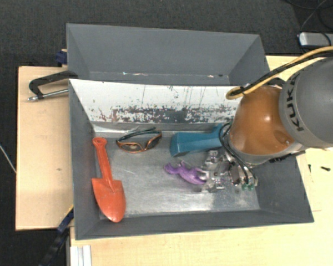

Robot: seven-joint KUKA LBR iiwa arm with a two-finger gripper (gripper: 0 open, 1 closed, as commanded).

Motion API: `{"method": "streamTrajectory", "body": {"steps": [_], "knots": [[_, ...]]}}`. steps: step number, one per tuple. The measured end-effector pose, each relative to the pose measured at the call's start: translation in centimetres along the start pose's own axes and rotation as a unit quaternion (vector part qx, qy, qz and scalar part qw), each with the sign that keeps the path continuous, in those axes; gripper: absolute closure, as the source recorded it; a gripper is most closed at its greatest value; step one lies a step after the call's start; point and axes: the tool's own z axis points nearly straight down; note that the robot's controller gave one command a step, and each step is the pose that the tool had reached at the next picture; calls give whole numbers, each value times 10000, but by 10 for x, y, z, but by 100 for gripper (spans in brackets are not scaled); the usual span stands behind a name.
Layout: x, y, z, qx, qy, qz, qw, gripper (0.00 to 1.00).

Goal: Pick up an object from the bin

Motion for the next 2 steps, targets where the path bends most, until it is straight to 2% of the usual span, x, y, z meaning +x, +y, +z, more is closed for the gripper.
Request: {"method": "streamTrajectory", "body": {"steps": [1,2], "knots": [[1,0,-20,-2,14,-1,10000,100],[-1,0,-37,0,-23,-3,10000,100]]}}
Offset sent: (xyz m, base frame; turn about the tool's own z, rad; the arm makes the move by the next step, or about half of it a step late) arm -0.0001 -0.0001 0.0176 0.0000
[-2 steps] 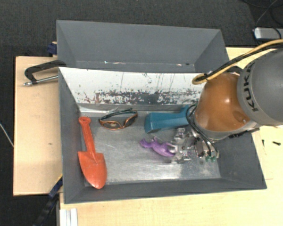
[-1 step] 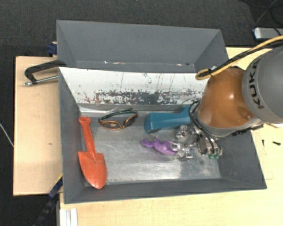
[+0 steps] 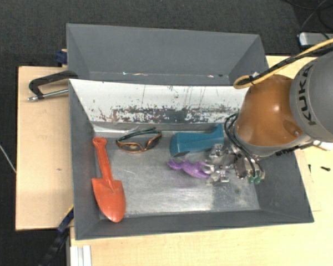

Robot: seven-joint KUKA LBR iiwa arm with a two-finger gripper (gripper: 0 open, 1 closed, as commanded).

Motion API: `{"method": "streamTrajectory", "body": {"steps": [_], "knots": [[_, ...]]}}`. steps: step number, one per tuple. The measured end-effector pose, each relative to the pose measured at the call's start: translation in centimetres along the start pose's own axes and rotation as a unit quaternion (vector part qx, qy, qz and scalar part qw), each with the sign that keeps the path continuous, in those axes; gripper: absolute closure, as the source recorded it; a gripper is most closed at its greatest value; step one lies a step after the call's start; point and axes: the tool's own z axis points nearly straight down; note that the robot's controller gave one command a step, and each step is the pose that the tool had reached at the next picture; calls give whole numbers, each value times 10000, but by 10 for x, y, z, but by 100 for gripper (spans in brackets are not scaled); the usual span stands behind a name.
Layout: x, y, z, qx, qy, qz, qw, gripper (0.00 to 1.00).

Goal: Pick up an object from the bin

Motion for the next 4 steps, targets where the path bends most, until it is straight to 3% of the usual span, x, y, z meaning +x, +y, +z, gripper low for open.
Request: {"method": "streamTrajectory", "body": {"steps": [4], "knots": [[-1,0,-53,1,-18,0,10000,100]]}}
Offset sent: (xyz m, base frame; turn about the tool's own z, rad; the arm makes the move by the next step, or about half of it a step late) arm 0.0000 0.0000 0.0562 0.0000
